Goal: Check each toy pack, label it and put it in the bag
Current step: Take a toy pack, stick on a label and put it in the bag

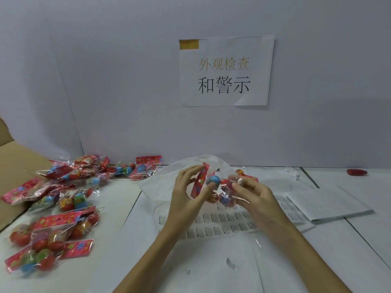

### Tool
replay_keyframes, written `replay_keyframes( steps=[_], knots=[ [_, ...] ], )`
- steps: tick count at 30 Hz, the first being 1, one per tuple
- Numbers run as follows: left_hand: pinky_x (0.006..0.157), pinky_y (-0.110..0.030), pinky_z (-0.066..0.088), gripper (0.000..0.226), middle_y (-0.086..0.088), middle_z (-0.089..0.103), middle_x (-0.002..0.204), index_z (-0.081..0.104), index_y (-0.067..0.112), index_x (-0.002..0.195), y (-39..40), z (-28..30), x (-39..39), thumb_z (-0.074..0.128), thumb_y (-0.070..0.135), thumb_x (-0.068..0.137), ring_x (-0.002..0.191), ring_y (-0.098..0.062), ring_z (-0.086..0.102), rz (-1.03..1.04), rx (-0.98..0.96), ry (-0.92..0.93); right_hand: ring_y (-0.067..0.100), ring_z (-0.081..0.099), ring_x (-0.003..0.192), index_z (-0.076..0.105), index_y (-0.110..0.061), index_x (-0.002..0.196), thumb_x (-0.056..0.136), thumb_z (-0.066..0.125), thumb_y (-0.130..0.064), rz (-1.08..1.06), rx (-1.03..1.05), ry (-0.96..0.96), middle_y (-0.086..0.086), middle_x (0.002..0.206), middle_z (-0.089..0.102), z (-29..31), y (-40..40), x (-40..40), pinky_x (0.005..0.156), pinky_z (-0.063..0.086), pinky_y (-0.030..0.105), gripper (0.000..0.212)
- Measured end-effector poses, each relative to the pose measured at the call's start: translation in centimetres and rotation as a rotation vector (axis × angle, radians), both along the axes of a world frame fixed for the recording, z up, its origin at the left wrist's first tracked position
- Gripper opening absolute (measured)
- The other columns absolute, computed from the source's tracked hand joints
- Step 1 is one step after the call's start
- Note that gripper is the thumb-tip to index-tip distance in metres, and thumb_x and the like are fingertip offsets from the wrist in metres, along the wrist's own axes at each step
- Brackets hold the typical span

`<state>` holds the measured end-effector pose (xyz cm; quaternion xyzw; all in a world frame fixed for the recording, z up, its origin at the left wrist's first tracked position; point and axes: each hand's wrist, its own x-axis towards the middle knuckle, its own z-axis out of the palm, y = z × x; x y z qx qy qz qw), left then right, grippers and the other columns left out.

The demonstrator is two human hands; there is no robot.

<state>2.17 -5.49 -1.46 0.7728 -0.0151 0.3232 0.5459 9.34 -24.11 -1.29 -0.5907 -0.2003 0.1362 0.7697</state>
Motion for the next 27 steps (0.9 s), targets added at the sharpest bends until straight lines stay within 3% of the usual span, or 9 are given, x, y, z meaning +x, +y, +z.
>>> replay_keyframes(
  steps=[3,6,9,11,16,20,24,27],
  knots=[
    [0.082,-0.012,0.054,0.060,0.018,0.059,0.131,0.054,0.036,0.139,-0.13,0.16,-0.16,0.073,0.050,0.084,0.116,0.008,0.059,-0.011,-0.161,0.150,0.031,0.074,0.108,0.079,-0.018,0.117,0.089,0.071,-0.035,0.082,0.015,0.053,0.015,0.117,0.076,0.13,-0.03,-0.13,0.085,0.060,0.030,0.034],
    [0.078,-0.025,0.062,0.044,0.011,0.072,0.117,0.065,0.035,0.126,-0.05,0.33,-0.21,0.070,0.051,0.086,0.108,-0.008,0.072,-0.059,-0.369,0.174,0.028,0.074,0.108,0.079,-0.018,0.117,0.093,0.069,-0.036,0.103,-0.015,0.027,0.013,0.117,0.076,0.18,-0.07,-0.29,0.084,0.059,0.029,0.032],
    [0.067,-0.027,0.062,0.030,0.002,0.077,0.100,0.069,0.023,0.109,0.10,0.57,-0.44,0.069,0.045,0.089,0.094,-0.020,0.078,-0.066,-0.436,0.159,0.027,0.074,0.107,0.080,-0.021,0.115,0.093,0.068,-0.039,0.074,-0.055,0.013,0.011,0.114,0.077,0.15,0.07,-0.49,0.082,0.060,0.028,0.031],
    [0.064,-0.029,0.063,0.019,0.003,0.078,0.096,0.066,0.021,0.105,0.25,0.53,-0.43,0.067,0.037,0.096,0.089,-0.021,0.078,-0.025,-0.407,0.169,0.026,0.076,0.103,0.081,-0.023,0.113,0.095,0.065,-0.043,0.060,-0.085,-0.002,0.010,0.111,0.079,0.10,0.14,-0.59,0.082,0.061,0.027,0.031],
    [0.074,-0.040,0.066,0.009,0.001,0.076,0.094,0.064,0.020,0.103,0.36,0.49,-0.15,0.061,0.028,0.102,0.093,-0.024,0.077,0.014,-0.334,0.152,0.023,0.077,0.095,0.083,-0.028,0.108,0.093,0.065,-0.045,0.029,-0.125,-0.027,0.006,0.103,0.080,0.09,0.06,-0.74,0.077,0.060,0.023,0.029],
    [0.067,-0.032,0.065,0.009,0.003,0.075,0.093,0.062,0.017,0.104,0.28,0.49,-0.21,0.059,0.025,0.104,0.090,-0.022,0.076,0.032,-0.276,0.107,0.023,0.078,0.092,0.084,-0.028,0.105,0.087,0.069,-0.048,0.000,-0.107,-0.007,0.008,0.100,0.080,0.22,0.07,-0.70,0.074,0.060,0.023,0.031],
    [0.066,-0.035,0.064,0.004,0.007,0.071,0.090,0.057,0.016,0.104,0.19,0.06,0.10,0.055,0.018,0.106,0.088,-0.021,0.072,0.093,-0.133,0.040,0.025,0.077,0.098,0.083,-0.021,0.108,0.091,0.068,-0.042,-0.013,-0.054,0.013,0.011,0.106,0.079,0.43,0.21,-0.68,0.076,0.060,0.025,0.031],
    [0.058,-0.039,0.060,0.004,0.010,0.069,0.084,0.053,0.018,0.104,-0.16,-0.31,0.39,0.053,0.015,0.107,0.072,-0.020,0.067,0.156,-0.019,0.004,0.029,0.075,0.103,0.083,-0.015,0.108,0.088,0.069,-0.039,-0.009,-0.014,0.120,0.013,0.109,0.079,0.42,0.46,-0.54,0.076,0.060,0.027,0.034]
  ],
)
